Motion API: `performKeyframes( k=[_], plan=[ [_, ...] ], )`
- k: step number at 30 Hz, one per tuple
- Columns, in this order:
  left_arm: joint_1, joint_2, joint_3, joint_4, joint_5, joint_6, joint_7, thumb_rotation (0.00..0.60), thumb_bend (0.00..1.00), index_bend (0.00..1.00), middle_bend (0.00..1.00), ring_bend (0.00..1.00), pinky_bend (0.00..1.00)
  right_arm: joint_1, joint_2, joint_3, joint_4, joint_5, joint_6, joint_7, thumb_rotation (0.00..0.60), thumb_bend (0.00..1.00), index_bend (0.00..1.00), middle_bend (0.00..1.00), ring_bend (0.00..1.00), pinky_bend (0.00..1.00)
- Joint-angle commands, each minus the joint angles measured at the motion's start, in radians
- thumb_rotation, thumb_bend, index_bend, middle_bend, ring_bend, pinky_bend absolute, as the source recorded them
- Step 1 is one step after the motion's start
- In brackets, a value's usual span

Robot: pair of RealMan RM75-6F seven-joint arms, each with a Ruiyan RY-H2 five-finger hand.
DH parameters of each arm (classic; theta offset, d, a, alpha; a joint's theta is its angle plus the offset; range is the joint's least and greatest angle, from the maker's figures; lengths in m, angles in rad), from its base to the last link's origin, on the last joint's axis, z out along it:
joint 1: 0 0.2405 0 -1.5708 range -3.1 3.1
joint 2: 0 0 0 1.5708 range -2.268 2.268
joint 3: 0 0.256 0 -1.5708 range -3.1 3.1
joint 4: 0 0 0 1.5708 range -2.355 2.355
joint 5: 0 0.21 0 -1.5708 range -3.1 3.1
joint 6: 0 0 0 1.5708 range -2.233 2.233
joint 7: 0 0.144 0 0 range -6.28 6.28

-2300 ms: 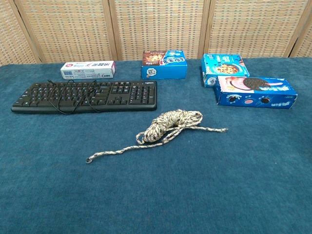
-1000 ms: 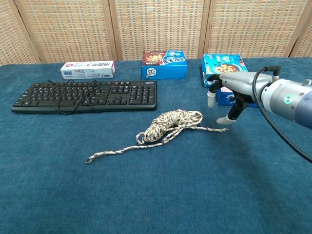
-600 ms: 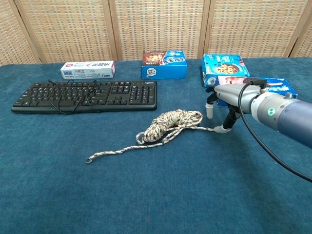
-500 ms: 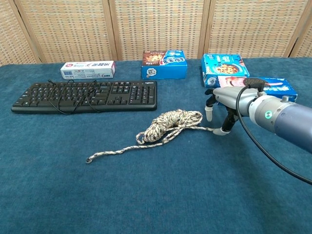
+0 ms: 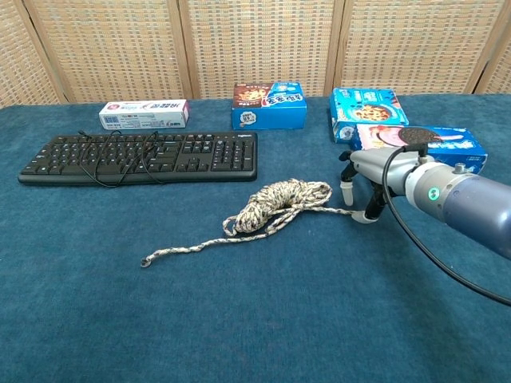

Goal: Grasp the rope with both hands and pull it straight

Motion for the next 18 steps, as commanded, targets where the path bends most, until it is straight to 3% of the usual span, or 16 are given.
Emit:
performKeyframes(
  k=[1, 18],
  plan=[
    [0.000, 0.000, 0.000, 0.000, 0.001, 0.000, 0.000, 0.600, 0.00, 0.00, 0.00, 0.00, 0.00, 0.002, 0.005, 0.000, -0.003, 0.015, -0.005, -0.010, 0.600, 0.33, 0.50, 0.00, 0.00, 0.00],
    [0.000, -0.002, 0.003, -0.003, 0.008, -0.005, 0.004, 0.600, 0.00, 0.00, 0.00, 0.00, 0.00, 0.005, 0.005, -0.016, 0.005, 0.033, -0.009, -0.021, 0.600, 0.35, 0.53, 0.00, 0.00, 0.00]
  ],
)
